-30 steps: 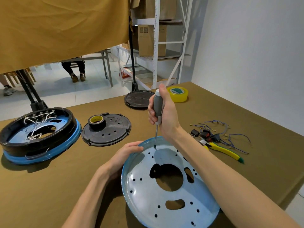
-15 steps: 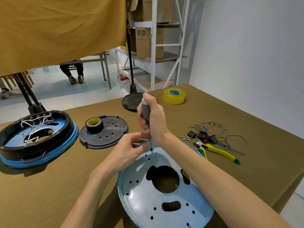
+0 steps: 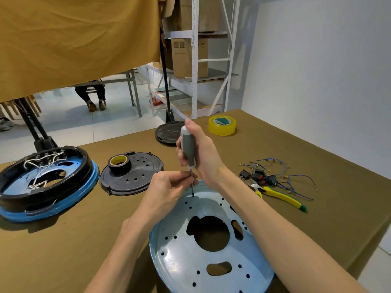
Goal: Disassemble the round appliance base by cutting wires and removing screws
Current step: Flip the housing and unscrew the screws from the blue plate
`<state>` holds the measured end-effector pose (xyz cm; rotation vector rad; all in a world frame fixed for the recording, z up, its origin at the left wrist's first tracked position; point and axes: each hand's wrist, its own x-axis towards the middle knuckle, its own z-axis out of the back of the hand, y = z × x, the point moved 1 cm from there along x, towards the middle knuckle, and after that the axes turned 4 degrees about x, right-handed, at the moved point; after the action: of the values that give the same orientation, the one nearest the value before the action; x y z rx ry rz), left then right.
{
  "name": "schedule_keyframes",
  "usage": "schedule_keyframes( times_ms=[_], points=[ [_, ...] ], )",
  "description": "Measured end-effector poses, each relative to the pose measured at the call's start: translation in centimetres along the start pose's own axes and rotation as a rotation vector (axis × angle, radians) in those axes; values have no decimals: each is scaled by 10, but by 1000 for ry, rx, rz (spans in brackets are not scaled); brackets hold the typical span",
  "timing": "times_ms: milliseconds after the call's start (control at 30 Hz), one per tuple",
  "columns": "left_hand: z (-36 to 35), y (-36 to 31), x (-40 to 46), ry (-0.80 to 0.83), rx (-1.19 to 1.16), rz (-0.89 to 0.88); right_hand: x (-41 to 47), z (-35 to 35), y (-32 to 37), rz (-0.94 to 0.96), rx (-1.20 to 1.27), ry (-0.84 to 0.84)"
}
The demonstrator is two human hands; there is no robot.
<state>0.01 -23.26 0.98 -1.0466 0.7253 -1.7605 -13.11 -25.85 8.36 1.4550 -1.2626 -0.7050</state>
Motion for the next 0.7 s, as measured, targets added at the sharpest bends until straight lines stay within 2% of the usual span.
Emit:
schedule_keyframes(
  times_ms=[133, 233, 333, 467, 700],
  points=[
    [1, 1, 0, -3, 58, -59, -5, -9, -11, 269, -190, -181],
    [-1, 0, 1, -16, 58, -61, -2, -7, -8, 213, -157, -202],
    [-3, 1, 1, -31, 31, -45, 2, 1, -4, 147, -68, -121],
    [-4, 2, 2, 12, 26, -38, 1, 8, -2, 83, 80, 77],
    [-3, 3, 0, 105, -57, -17, 3, 10, -4, -65, 45, 252]
  ],
)
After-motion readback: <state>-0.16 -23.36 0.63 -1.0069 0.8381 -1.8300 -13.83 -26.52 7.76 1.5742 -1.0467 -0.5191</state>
